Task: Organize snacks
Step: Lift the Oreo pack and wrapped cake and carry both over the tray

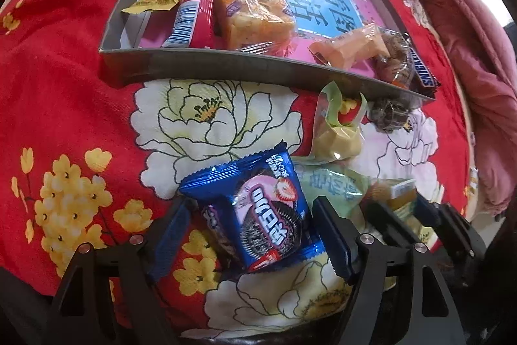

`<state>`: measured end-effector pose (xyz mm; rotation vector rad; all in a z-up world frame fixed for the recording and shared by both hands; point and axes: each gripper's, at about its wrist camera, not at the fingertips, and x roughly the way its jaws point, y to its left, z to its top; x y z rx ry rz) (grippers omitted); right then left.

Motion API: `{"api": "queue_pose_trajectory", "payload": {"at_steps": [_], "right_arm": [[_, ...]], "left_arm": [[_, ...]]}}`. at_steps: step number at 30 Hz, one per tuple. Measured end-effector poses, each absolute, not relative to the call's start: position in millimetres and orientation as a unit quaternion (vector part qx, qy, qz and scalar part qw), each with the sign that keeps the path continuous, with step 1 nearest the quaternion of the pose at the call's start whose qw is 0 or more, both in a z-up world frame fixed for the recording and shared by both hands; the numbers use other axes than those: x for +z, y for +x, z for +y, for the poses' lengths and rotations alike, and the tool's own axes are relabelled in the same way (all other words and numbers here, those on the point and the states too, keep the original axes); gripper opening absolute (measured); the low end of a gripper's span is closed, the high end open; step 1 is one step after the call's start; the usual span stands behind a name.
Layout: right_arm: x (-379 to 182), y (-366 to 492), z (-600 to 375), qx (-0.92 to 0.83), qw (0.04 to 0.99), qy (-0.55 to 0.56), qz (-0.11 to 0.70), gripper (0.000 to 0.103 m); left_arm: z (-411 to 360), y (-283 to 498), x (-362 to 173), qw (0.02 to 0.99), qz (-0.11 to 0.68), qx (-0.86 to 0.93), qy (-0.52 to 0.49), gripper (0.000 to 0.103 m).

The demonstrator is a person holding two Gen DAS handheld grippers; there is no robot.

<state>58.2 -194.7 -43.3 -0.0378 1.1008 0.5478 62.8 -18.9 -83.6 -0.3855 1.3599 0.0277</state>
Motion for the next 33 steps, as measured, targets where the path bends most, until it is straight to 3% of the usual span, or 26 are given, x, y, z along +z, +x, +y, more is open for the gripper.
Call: {"api": "queue_pose_trajectory", "payload": {"at_steps": [9,18,21,33], "right_arm": [[-41,68,-211,0.241,0.830,0.008,0.503,0.043],[-36,74,-213,0.248,0.840,0.022,0.481,0.043],[-34,74,-214,0.251,0.844,0.027,0.474,0.043],[-27,72,-213,0.260,0.850,0.033,0.456,0.043]], "left_arm": [[-28,60,-86,0.787,0.602,0.020,-0.132,0.078],[-26,56,-83,0.807,0.581,-0.007,-0.105,0.068],[-16,51,-80,0.809,0.576,-0.011,-0.117,0.063],[6,34,-55,0.823,0.547,-0.012,-0.149,0.060]]}}
